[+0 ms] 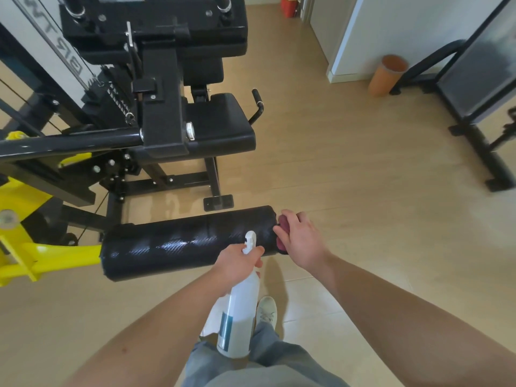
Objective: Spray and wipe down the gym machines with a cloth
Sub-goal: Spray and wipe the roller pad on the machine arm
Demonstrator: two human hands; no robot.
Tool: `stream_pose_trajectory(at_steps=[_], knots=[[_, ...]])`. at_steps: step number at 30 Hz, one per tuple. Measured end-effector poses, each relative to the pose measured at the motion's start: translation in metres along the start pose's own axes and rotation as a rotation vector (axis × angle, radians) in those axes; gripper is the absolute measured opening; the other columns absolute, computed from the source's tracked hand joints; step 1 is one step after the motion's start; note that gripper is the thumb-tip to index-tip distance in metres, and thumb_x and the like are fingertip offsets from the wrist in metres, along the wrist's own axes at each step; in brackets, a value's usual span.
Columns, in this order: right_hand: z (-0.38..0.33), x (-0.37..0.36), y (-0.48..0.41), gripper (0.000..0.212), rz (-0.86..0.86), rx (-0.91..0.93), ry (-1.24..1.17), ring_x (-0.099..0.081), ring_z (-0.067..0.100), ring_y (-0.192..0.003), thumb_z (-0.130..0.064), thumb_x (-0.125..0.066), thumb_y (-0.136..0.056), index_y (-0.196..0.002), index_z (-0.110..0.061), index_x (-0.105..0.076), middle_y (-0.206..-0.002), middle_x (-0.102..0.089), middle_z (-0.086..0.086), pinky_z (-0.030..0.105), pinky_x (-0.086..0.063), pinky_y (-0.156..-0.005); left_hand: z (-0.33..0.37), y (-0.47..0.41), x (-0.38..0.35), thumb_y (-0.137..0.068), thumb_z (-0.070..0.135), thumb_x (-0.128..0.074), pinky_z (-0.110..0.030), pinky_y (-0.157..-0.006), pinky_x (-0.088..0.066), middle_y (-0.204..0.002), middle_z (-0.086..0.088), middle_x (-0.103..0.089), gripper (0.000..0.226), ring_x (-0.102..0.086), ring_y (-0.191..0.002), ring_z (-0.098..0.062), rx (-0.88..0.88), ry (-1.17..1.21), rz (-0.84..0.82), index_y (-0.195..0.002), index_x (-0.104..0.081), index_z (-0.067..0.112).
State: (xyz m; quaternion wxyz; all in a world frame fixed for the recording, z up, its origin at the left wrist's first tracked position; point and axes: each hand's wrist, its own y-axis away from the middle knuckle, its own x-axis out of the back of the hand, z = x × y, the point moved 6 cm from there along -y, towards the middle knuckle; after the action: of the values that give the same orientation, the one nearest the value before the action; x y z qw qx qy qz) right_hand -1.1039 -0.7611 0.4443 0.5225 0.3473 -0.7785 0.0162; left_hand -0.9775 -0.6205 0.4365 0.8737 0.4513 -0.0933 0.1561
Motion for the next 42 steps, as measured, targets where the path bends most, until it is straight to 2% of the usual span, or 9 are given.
stream_pose_trajectory(at_steps=[6,10,12,15,18,22,27,34,42], knots=[[0.000,-0.004,-0.010,0.050,-0.005,0.066,0.029,-0.054,0.031,-0.114,-0.050,-0.044,-0.104,-0.148,-0.026,-0.040,-0.134,-0.048,0.007,0.042,-0.049,-0.093,-0.005,-0.007,-0.002,-0.092,0.058,-0.054,-0.043,-0.087,-0.060,-0.097,0.005,-0.074,0.032,-0.076,-0.081,-0.017,-0.019,-0.030,0.082,-0.096,-0.066,0.029],[-0.015,-0.010,-0.024,0.050,0.016,0.162,0.061,-0.046,0.028,-0.122,-0.047,-0.045,-0.105,-0.149,-0.026,-0.037,-0.137,-0.047,0.006,0.044,-0.046,-0.102,-0.011,-0.005,0.007,-0.098,0.053,-0.052,-0.027,-0.067,-0.049,-0.094,0.006,-0.072,0.021,-0.073,-0.078,-0.007,-0.085,-0.025,0.151,-0.099,-0.060,0.033],[-0.024,-0.012,-0.031,0.048,0.046,0.226,0.089,-0.045,0.029,-0.122,-0.046,-0.046,-0.104,-0.147,-0.024,-0.039,-0.136,-0.048,0.006,0.044,-0.046,-0.102,-0.018,-0.004,0.018,-0.100,0.051,-0.052,-0.024,-0.063,-0.045,-0.091,0.005,-0.072,0.020,-0.072,-0.080,-0.008,-0.090,-0.016,0.199,-0.098,-0.059,0.033],[-0.031,-0.026,-0.042,0.057,0.031,0.334,0.249,-0.044,0.034,-0.129,-0.050,-0.050,-0.101,-0.148,-0.020,-0.037,-0.140,-0.046,0.012,0.046,-0.041,-0.108,-0.033,-0.004,0.036,-0.099,0.051,-0.052,-0.026,-0.064,-0.047,-0.091,0.004,-0.071,0.021,-0.074,-0.080,-0.008,-0.053,0.036,0.234,-0.094,-0.059,0.032],[-0.031,-0.042,-0.046,0.066,0.001,0.344,0.341,-0.038,0.040,-0.138,-0.052,-0.054,-0.097,-0.150,-0.017,-0.035,-0.144,-0.043,0.019,0.052,-0.032,-0.116,-0.050,-0.005,0.051,-0.097,0.052,-0.053,-0.030,-0.069,-0.051,-0.087,0.007,-0.071,0.021,-0.075,-0.081,-0.011,-0.021,0.053,0.265,-0.094,-0.060,0.033],[-0.041,-0.054,-0.046,0.058,0.056,0.404,0.376,-0.044,0.044,-0.133,-0.043,-0.049,-0.097,-0.146,-0.010,-0.046,-0.136,-0.052,0.019,0.056,-0.031,-0.118,-0.066,-0.006,0.065,-0.099,0.050,-0.051,-0.030,-0.068,-0.049,-0.090,0.006,-0.070,0.019,-0.074,-0.084,-0.013,0.000,0.070,0.290,-0.096,-0.059,0.033],[-0.095,-0.085,-0.035,0.052,0.057,0.602,0.431,-0.045,0.038,-0.135,-0.041,-0.048,-0.102,-0.147,-0.014,-0.044,-0.137,-0.052,0.014,0.054,-0.029,-0.121,-0.081,-0.006,0.084,-0.101,0.043,-0.051,-0.032,-0.068,-0.050,-0.094,0.004,-0.069,0.016,-0.074,-0.083,-0.013,0.020,0.169,0.332,-0.100,-0.058,0.029],[-0.150,-0.128,-0.033,0.051,0.095,0.524,0.445,-0.042,0.041,-0.135,-0.037,-0.052,-0.102,-0.147,-0.015,-0.045,-0.137,-0.048,0.020,0.057,-0.026,-0.121,-0.114,-0.001,0.124,-0.101,0.047,-0.049,-0.032,-0.073,-0.052,-0.098,0.009,-0.070,0.014,-0.075,-0.082,-0.009,0.038,0.272,0.409,-0.103,-0.055,0.035],[-0.202,-0.160,-0.033,0.050,0.091,0.618,0.453,-0.043,0.041,-0.133,-0.038,-0.048,-0.102,-0.146,-0.015,-0.047,-0.137,-0.047,0.020,0.056,-0.026,-0.121,-0.163,0.008,0.174,-0.101,0.038,-0.054,-0.025,-0.065,-0.047,-0.096,0.002,-0.072,0.010,-0.072,-0.070,0.003,0.073,0.333,0.498,-0.104,-0.056,0.029]])
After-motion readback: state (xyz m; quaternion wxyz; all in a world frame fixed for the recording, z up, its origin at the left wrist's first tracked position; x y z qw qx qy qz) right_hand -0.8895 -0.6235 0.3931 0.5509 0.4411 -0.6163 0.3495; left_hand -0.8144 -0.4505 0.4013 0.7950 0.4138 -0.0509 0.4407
